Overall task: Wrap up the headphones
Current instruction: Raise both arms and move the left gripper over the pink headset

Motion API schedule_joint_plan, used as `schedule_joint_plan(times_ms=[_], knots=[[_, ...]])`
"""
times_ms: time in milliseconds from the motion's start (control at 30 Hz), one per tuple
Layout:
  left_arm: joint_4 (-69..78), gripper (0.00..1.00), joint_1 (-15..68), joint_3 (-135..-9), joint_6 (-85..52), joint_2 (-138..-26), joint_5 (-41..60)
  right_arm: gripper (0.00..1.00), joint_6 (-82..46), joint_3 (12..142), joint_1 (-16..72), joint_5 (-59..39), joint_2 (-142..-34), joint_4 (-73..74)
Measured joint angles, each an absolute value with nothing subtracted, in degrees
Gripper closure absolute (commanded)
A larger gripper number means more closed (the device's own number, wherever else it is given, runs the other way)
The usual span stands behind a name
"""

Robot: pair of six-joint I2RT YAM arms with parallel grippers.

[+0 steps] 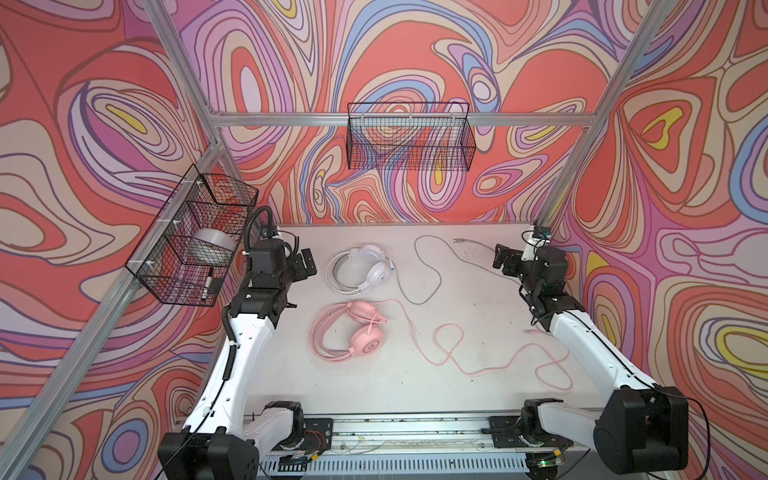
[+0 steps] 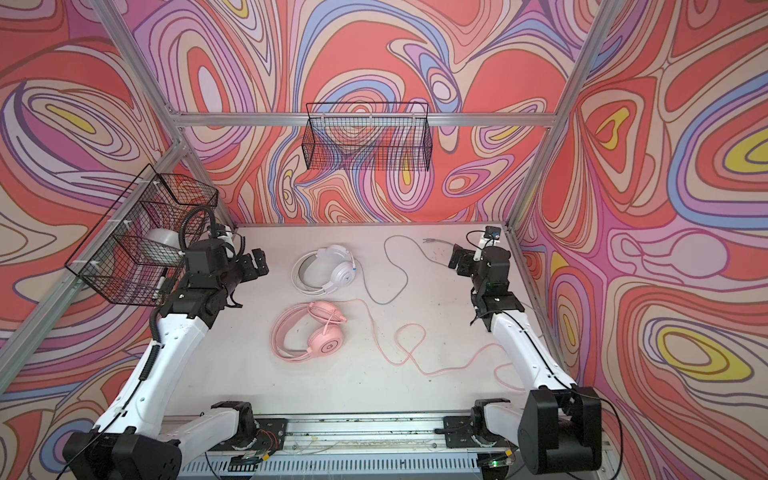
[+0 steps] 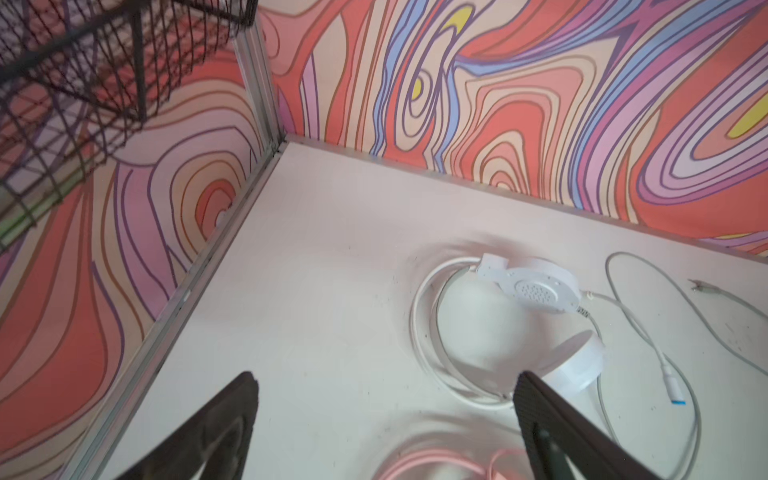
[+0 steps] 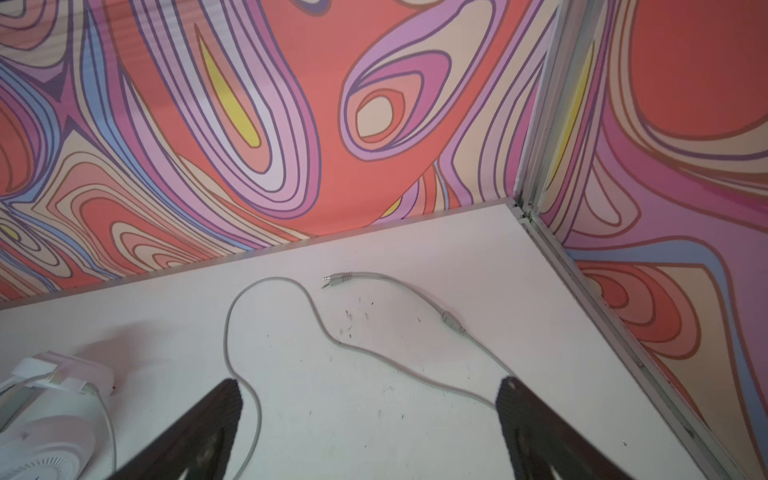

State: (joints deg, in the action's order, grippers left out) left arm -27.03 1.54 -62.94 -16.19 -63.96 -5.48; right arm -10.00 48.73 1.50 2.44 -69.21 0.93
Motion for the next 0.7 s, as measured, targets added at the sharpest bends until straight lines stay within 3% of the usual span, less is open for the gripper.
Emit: schedule_joint_plan(times_ms=[267, 700], knots=[[-43.2, 0.03, 1.5, -62.6, -22.7, -64.1, -2.5, 0.01, -10.3, 49.6, 3.4, -2.7, -69.3, -10.2], [-49.5, 0.07, 1.5, -52.9, -28.4, -67.8, 4.0, 0.02, -10.1, 50.8, 12.9, 1.5, -72.2, -15.9]])
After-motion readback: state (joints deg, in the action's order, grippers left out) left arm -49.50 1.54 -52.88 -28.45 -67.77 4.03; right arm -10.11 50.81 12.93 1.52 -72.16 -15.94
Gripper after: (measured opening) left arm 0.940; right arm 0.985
